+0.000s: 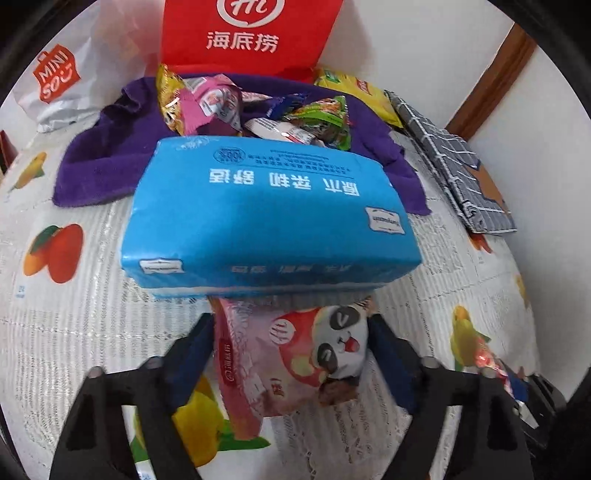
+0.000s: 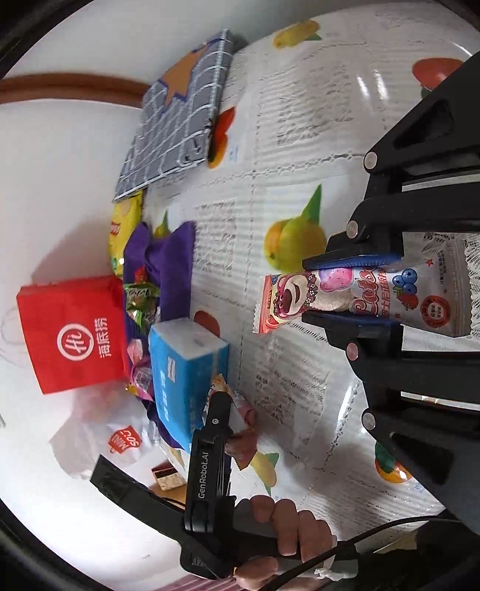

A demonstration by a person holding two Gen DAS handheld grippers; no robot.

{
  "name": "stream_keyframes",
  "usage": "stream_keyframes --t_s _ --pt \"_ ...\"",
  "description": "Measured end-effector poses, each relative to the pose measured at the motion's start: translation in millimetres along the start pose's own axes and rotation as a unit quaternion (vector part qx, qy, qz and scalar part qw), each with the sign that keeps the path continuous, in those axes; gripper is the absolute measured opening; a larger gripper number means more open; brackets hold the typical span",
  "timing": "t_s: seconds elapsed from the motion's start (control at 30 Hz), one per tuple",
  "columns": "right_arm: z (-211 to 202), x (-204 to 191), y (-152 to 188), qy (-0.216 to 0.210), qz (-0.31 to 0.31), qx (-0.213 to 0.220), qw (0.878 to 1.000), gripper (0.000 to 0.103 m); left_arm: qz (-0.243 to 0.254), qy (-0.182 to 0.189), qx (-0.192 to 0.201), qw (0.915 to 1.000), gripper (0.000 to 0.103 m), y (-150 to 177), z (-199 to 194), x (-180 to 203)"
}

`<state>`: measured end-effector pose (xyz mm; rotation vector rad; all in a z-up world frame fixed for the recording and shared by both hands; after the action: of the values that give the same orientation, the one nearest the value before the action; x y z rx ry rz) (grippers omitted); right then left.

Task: Organize snacks
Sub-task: 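Grasp the pink panda-print bag with the left tool while the right tool lifts the candy bar, then carry the panda-print bag with the left tool while the right tool carries the candy bar toward the towel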

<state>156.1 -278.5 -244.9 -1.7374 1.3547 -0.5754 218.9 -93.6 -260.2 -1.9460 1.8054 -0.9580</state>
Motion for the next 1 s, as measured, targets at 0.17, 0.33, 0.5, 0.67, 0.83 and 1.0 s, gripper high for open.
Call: stream_keyframes --t_s 0.17,0.33,0.5,0.67,0.83,1.0 --pt "5.4 0.5 -3.7 0.008 0.014 -0.005 1.000 0.021 0.018 0.006 0.001 0.9998 0.066 -0.3 -13.0 -1.7" --pt "7.3 -16.8 -18.2 0.009 0.004 0.003 1.000 0.021 0.020 0.019 0.004 0.9996 0.066 0.1 -31.6 -11.0" --pt "9.5 -34.5 -35.1 0.012 0.004 0.005 1.000 0.021 0.025 0.022 0.012 0.9994 0.066 -7.0 -49.9 -22.1" --pt "14.3 -45.4 -63.2 0.024 0.016 0.018 0.999 0.021 0.034 0.017 0.036 0.9986 0.066 -30.1 -72.5 -32.6" --pt "19.0 -48.9 -97.6 0.035 0.038 0.031 0.998 0.021 0.045 0.004 0.058 0.9973 0.066 -58.4 -89.9 -42.9" --pt "27.5 -49.5 -132.4 0.045 0.047 0.044 0.997 0.021 0.044 0.000 0.079 0.9959 0.066 -88.7 -101.2 -50.5"
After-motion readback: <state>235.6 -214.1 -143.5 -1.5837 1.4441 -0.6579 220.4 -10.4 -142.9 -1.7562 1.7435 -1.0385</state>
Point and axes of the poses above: each gripper's, at about its wrist camera, not at the fingertips, and z roughly the way its jaws point, x to its right, y to its underside, the point moved 9 cm from there along z, roughly the way its jaws point, and after that the axes turned 15 degrees about x, right-handed, at the moved point
